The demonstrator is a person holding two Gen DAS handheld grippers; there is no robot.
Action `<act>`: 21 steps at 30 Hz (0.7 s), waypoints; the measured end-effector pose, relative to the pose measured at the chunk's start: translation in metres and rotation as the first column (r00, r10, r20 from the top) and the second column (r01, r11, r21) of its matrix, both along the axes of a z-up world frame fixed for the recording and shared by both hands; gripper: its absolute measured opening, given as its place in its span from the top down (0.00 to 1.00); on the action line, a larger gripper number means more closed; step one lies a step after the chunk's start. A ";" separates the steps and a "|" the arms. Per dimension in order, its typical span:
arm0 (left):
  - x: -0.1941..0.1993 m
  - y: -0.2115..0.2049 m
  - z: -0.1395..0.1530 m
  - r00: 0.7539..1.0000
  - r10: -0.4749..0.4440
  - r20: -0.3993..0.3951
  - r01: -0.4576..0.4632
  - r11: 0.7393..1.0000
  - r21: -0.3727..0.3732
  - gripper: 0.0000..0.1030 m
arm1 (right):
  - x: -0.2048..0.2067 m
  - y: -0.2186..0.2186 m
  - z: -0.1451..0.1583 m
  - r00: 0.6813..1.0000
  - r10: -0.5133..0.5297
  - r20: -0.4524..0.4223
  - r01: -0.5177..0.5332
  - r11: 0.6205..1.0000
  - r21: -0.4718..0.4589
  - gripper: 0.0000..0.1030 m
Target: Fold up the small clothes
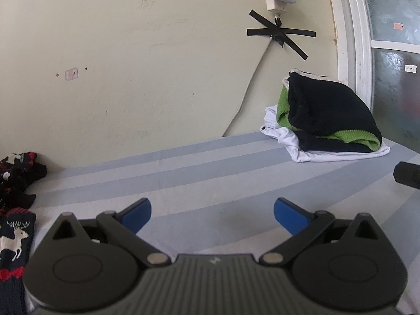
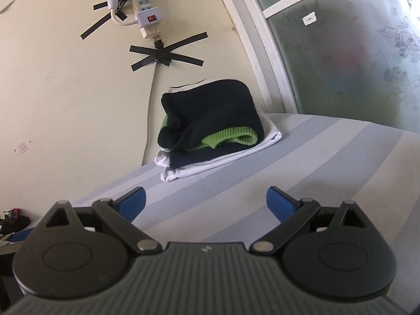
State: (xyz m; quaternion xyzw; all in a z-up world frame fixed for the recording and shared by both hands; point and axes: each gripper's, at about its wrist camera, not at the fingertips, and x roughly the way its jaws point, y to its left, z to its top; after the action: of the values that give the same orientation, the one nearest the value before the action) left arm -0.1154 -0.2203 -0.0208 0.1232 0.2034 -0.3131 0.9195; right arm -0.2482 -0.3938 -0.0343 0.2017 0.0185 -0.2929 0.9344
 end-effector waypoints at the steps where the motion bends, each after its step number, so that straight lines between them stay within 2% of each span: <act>1: 0.000 0.000 0.000 1.000 -0.001 -0.001 0.001 1.000 0.000 0.00 | 0.000 -0.001 0.000 1.000 -0.001 0.001 0.001 1.000 0.003 0.03; 12: 0.004 0.003 -0.001 0.999 -0.034 -0.028 0.033 0.999 -0.021 0.00 | -0.001 -0.002 0.000 1.000 0.000 0.008 0.000 1.000 0.012 0.03; 21: -0.004 0.001 0.000 0.998 -0.066 0.009 0.066 0.998 -0.012 0.00 | -0.001 -0.002 0.000 1.000 0.000 0.007 0.000 1.000 0.013 0.02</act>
State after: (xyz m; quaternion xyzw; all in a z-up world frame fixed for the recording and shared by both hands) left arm -0.1195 -0.2196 -0.0209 0.1258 0.1932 -0.3438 0.9103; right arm -0.2493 -0.3960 -0.0346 0.2087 0.0170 -0.2921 0.9332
